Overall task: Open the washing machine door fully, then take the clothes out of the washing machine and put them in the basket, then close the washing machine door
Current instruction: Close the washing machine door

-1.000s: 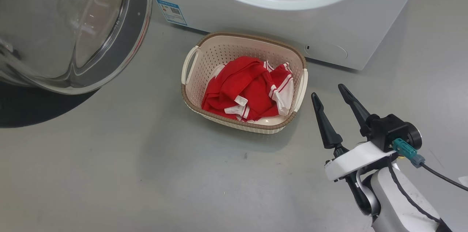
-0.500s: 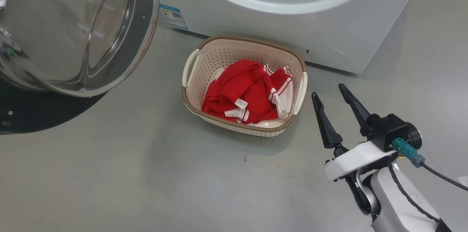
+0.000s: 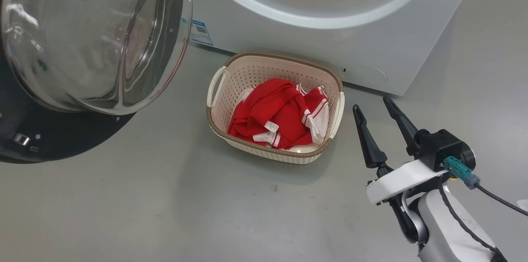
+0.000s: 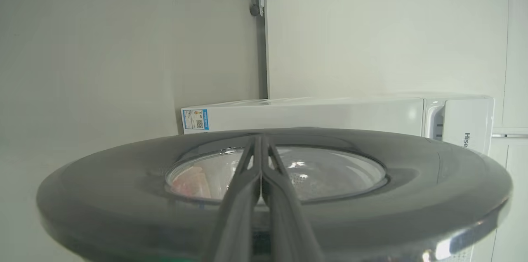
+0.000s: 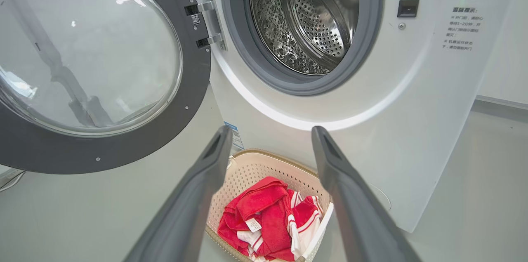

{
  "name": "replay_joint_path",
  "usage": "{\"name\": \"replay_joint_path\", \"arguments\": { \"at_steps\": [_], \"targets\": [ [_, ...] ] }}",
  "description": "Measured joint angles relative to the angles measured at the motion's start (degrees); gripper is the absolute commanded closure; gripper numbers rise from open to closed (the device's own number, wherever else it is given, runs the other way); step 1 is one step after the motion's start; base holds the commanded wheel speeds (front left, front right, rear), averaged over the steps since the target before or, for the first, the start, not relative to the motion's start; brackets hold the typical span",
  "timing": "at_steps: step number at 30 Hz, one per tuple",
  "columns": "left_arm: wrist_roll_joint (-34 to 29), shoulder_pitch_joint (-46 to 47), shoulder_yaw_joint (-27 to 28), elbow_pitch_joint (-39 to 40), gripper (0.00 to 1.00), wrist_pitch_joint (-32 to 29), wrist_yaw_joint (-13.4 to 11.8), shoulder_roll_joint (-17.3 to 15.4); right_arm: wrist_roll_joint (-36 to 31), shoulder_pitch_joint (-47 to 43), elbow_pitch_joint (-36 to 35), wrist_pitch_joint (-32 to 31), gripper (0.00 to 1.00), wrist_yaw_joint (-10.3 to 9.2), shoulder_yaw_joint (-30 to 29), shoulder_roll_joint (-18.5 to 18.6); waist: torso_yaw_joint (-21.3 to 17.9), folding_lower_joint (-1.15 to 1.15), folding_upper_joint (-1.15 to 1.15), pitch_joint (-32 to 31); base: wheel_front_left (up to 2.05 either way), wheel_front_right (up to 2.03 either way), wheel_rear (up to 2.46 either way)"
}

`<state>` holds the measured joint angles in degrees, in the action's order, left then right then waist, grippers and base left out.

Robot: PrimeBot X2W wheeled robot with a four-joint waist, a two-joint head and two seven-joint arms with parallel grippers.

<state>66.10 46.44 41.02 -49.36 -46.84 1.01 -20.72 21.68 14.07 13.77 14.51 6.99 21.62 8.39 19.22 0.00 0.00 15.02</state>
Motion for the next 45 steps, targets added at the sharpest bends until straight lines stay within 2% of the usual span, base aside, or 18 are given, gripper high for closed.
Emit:
{"name": "replay_joint_path", "arguments": {
  "at_steps": [4,14,22,30,45],
  "targets": [
    [1.4,-1.1,-0.3,0.1,1.00,-3.3,2.2,1.1,0.0,0.0,0.0,0.0,0.00,0.00,0.0,-0.2,0.1,0.00,0.00,-0.4,0.00,0.00,0.00],
    [4.5,-4.6,-1.4,1.2,1.00,-10.7,4.8,4.1,0.0,-0.9,0.4,0.0,0.00,0.00,0.1,-0.8,0.2,0.00,0.00,-2.0,0.00,0.00,0.00],
    [10.3,-5.4,0.0,3.7,1.00,-17.1,5.3,6.8,0.6,-1.5,0.4,0.0,0.00,0.00,0.1,-1.3,0.1,0.00,0.00,-3.2,0.00,0.00,0.00],
    [11.5,-7.4,-0.2,6.1,1.00,-21.0,5.4,8.2,1.0,-1.7,0.1,0.0,0.00,0.00,0.1,-1.6,-0.2,0.00,0.00,-3.7,0.00,0.00,0.00],
    [14.6,-11.0,-2.1,12.5,1.00,-28.5,5.9,13.4,1.0,-2.3,0.1,0.0,0.00,0.00,-0.1,-2.0,-1.4,0.00,0.00,-4.2,0.00,0.00,0.00]
  ]
}}
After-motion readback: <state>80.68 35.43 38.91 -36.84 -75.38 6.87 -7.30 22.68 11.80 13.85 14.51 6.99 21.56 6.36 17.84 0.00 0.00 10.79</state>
